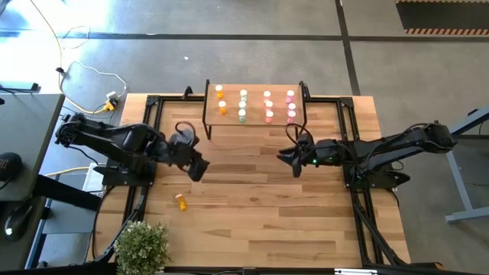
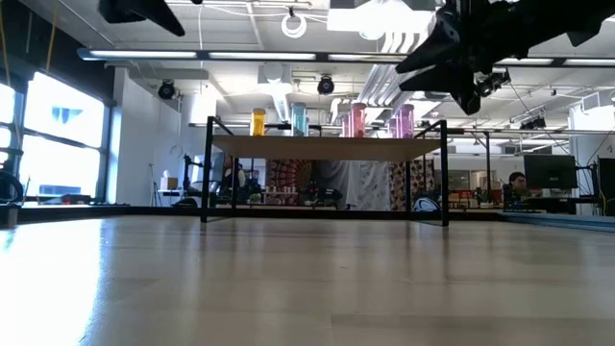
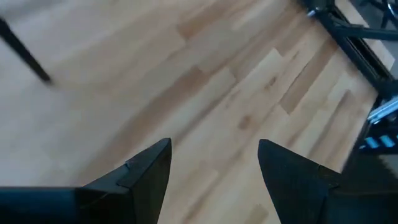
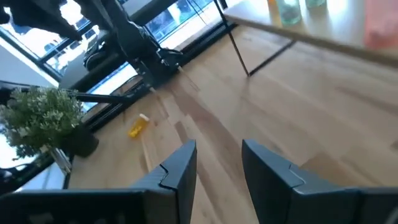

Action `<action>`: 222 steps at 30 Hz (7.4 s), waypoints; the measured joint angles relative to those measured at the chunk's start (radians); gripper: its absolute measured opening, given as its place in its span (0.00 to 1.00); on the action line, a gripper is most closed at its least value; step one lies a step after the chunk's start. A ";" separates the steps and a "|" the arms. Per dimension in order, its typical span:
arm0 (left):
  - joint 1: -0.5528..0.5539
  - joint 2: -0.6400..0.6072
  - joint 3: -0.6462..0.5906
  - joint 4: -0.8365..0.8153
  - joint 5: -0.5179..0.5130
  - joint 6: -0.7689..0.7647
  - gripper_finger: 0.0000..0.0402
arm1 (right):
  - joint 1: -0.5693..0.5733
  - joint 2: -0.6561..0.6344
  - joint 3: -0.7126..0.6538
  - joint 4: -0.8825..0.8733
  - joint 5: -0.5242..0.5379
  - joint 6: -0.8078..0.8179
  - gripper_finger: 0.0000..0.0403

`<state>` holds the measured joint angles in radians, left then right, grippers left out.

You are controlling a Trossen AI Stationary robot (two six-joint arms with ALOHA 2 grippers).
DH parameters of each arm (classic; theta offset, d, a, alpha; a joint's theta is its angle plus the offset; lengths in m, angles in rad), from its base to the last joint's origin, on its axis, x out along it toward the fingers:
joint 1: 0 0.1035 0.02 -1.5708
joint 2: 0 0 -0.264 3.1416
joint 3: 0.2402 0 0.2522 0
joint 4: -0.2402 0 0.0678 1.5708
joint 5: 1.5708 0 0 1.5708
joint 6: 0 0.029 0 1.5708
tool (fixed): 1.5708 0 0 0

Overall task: Pick and place medicine bottles onto shelf by color
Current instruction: Put the orange pill bottle on the shelf aligned with the orange pill bottles

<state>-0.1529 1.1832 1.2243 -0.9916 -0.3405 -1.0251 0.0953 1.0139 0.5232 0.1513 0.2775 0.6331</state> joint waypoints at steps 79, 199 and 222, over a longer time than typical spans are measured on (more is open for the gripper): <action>-0.228 0.452 -0.314 0.029 0.392 -1.295 0.57 | -0.004 -0.332 0.000 -0.306 -0.225 -0.328 0.30; 0.186 -0.035 -0.098 0.330 0.094 0.767 0.25 | -0.004 0.229 0.636 -0.268 -0.073 -0.324 0.51; 0.139 -0.308 -0.620 1.086 -0.094 0.797 0.25 | -0.004 0.316 0.674 -0.253 0.008 -0.267 0.51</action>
<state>-0.0137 0.8748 0.6048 0.0942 -0.4342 -0.2277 0.0914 1.3300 1.1976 -0.1013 0.2855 0.3660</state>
